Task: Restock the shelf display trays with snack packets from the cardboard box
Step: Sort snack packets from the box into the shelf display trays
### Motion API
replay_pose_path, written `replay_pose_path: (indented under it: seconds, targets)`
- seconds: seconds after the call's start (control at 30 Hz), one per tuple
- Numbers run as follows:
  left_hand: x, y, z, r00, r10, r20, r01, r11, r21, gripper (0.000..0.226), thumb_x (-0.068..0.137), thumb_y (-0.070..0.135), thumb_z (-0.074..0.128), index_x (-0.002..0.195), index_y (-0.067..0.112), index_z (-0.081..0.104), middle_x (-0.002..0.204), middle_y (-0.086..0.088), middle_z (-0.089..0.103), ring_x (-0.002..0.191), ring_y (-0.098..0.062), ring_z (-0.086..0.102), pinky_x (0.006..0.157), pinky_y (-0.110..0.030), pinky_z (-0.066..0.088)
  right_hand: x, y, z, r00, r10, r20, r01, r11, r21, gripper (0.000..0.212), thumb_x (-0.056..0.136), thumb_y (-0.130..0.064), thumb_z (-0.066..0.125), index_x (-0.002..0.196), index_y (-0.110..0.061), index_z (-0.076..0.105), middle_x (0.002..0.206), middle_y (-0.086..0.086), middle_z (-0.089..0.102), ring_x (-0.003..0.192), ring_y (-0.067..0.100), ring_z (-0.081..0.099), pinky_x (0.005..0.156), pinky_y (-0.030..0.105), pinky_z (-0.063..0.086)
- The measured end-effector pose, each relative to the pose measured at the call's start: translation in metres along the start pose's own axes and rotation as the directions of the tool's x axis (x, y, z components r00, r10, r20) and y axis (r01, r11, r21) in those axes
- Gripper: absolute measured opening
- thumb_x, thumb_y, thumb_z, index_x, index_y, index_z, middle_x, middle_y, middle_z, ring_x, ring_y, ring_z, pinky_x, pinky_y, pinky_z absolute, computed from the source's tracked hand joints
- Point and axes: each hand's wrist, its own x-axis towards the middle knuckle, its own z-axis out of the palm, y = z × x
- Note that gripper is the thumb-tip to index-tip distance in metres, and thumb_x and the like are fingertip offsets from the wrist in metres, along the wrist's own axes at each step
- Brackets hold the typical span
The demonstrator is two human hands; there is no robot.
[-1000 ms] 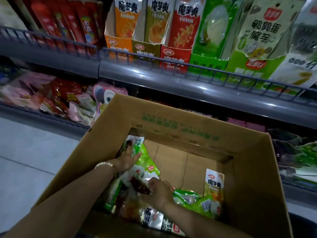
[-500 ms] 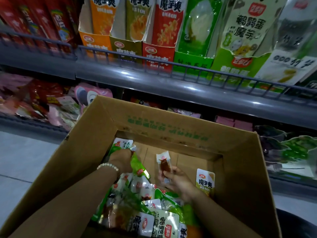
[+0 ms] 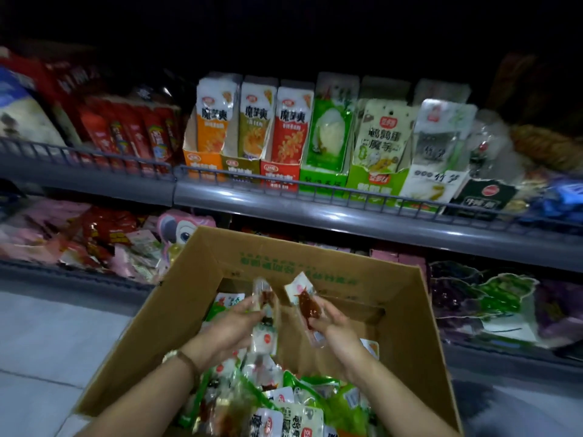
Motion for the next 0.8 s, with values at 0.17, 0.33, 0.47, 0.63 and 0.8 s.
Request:
replay_pose_path:
  seconds: [0.17, 0.33, 0.47, 0.63, 0.8]
  targets:
    - [-0.037, 0.027, 0.039, 0.982, 0.182, 0.043, -0.149, 0.902, -0.405, 0.03, 0.1, 0.011, 0.039, 0.127, 0.016, 0.05, 0.107, -0.008, 0.069, 0.087, -0.018, 0.07, 0.061, -0.029, 0.057, -0.036, -0.022, 0.023, 0.947, -0.309, 0.091, 0.322, 0.915, -0.243, 0.042, 0.093, 0.002, 0.05, 0.121, -0.029, 0.051, 0.121, -0.011, 0.058, 0.118, 0.006, 0.053, 0.102, 0.02, 0.042]
    - [-0.053, 0.045, 0.057, 0.96, 0.273, 0.055, -0.219, 0.862, -0.457, 0.051, 0.085, 0.054, 0.045, 0.126, 0.023, 0.052, 0.117, -0.005, 0.067, 0.105, -0.018, 0.065, 0.07, -0.029, 0.056, -0.055, -0.029, 0.024, 0.879, -0.474, 0.046, 0.428, 0.745, -0.511, 0.042, 0.097, -0.014, 0.046, 0.137, -0.026, 0.046, 0.134, -0.014, 0.043, 0.121, 0.0, 0.041, 0.107, 0.02, 0.034]
    - [-0.068, 0.054, 0.07, 0.924, 0.376, -0.063, -0.378, 0.88, -0.287, 0.037, 0.089, 0.022, 0.062, 0.123, 0.019, 0.049, 0.104, -0.002, 0.07, 0.096, -0.016, 0.068, 0.073, -0.028, 0.054, -0.067, -0.037, 0.021, 0.86, -0.483, 0.164, 0.466, 0.613, -0.638, 0.061, 0.094, -0.034, 0.05, 0.148, -0.032, 0.02, 0.141, -0.018, 0.027, 0.127, 0.002, 0.025, 0.109, 0.025, 0.028]
    - [-0.08, 0.064, 0.057, 0.903, 0.411, -0.128, -0.43, 0.869, -0.246, 0.03, 0.085, 0.007, 0.065, 0.114, 0.003, 0.06, 0.093, -0.008, 0.074, 0.078, -0.014, 0.07, 0.061, -0.022, 0.054, -0.071, -0.054, 0.01, 0.882, -0.446, 0.152, 0.466, 0.771, -0.435, 0.058, 0.086, -0.032, 0.065, 0.137, -0.031, 0.037, 0.13, -0.004, 0.046, 0.124, 0.01, 0.043, 0.101, 0.018, 0.036]
    - [-0.088, 0.073, 0.05, 0.943, 0.331, -0.044, -0.334, 0.93, -0.154, 0.031, 0.081, 0.033, 0.069, 0.108, 0.016, 0.067, 0.1, -0.005, 0.073, 0.092, -0.02, 0.07, 0.078, -0.033, 0.055, -0.073, -0.066, 0.008, 0.909, -0.4, 0.115, 0.413, 0.898, -0.148, 0.035, 0.081, -0.001, 0.068, 0.114, -0.007, 0.056, 0.109, 0.008, 0.064, 0.091, 0.017, 0.064, 0.08, 0.023, 0.054]
